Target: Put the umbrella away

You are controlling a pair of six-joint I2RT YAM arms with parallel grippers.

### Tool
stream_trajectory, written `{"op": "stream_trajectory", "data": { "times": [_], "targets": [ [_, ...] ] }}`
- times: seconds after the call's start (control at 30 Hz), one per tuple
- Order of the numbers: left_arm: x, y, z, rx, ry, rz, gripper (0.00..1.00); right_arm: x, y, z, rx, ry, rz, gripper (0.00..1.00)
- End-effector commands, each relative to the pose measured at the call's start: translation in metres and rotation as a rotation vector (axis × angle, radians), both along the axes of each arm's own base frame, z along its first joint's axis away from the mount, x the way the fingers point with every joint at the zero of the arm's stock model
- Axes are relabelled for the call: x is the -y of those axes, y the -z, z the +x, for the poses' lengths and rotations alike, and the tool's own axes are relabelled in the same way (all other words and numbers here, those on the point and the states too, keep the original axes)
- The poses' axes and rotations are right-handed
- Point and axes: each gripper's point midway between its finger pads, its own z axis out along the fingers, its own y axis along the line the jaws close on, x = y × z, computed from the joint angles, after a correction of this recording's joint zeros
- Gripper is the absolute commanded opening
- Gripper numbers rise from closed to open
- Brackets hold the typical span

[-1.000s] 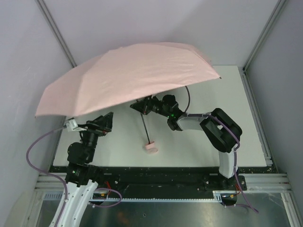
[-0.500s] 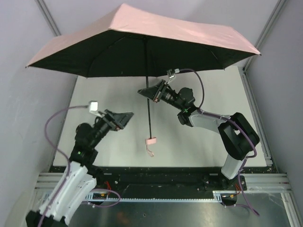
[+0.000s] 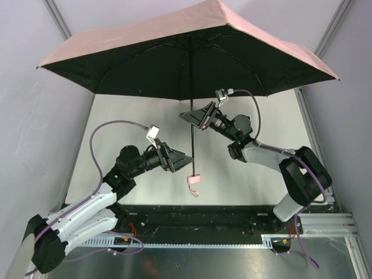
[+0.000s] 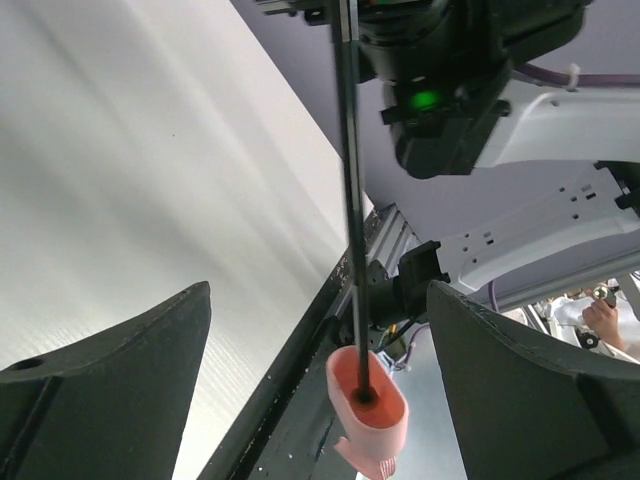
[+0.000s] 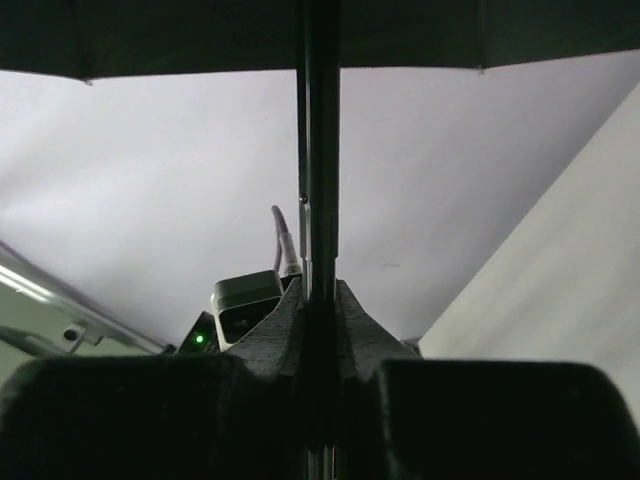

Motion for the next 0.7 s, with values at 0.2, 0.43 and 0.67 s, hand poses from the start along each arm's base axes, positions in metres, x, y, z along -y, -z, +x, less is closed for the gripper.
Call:
{"op": "stream_trajectory", "data": {
  "times": [0.2, 0.43, 0.67],
  "targets": [
    [0.030, -0.034, 0.005, 0.099, 0.052, -0.013, 0.87, 0.029, -0.049, -0.014, 0.151, 0.328, -0.147, 0.00],
    [0.050, -0.039, 0.008, 0.127, 0.078, 0.016, 0.64, 0.037, -0.059, -0.021, 0.171, 0.380, -0.207, 0.00],
    [0.057, -0.029, 0.014, 0.140, 0.051, 0.062, 0.05, 0.035, -0.056, -0.022, 0.171, 0.463, -0.358, 0.00]
  ]
}}
